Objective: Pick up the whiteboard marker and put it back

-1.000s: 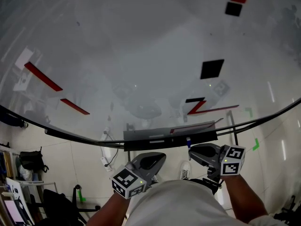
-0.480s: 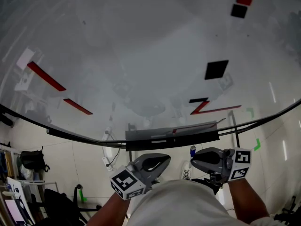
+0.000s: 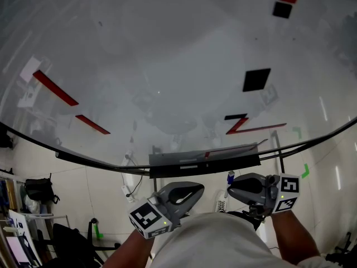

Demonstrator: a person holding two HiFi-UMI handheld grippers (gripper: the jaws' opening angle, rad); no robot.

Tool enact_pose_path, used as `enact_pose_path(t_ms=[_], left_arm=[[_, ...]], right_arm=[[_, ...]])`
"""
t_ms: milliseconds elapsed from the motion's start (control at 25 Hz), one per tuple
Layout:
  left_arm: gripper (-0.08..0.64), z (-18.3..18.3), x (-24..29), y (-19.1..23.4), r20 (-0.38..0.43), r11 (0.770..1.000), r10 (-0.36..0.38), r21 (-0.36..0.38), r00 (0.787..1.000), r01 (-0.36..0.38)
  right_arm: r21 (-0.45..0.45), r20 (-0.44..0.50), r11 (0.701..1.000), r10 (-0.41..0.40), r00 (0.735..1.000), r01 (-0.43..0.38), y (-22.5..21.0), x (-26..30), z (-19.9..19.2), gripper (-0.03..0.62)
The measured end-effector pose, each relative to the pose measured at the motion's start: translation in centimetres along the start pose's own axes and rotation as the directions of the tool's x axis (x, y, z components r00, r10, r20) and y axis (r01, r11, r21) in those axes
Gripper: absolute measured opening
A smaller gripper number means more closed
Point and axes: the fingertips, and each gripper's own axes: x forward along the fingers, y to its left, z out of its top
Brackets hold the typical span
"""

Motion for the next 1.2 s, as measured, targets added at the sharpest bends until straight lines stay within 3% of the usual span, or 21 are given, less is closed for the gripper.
enact_pose_path(t_ms=[200,360,560,920,1200], left_arm=[[0.017,-0.1,-0.2,0.0,-0.001,1.0,0.004,-0.003,1.0,-0.004],[0.015,-0.5,-0.2,0.9,-0.025,0.998,0.053,-0.013,0.998,-0.053],[0.017,-0.5,0.2,0.2,-0.015,1.0,0.001,-0.008,1.0,-0.001],[0.017,-1.4,0.3,0.9,-0.043,0.999,0.048,0.012,0.998,-0.048],[0.017,-1.5,0.5,1.4,-0.041,0.998,0.065,0.006,0.997,-0.065]], right_arm=[[-0.011,-0.011,1.0,-0.004,1.0,0.004,0.0,0.1,-0.1,0.035],[-0.013,-0.02,1.0,-0.023,1.0,0.023,-0.2,0.2,-0.2,0.035],[-0.021,-0.026,0.999,-0.037,0.999,0.036,-0.3,0.2,-0.4,0.035],[-0.027,-0.018,0.998,-0.058,0.998,0.058,-0.8,0.4,-0.2,0.035],[-0.138,-0.054,0.98,-0.155,0.986,0.147,-1.8,0.5,-0.3,0.035]])
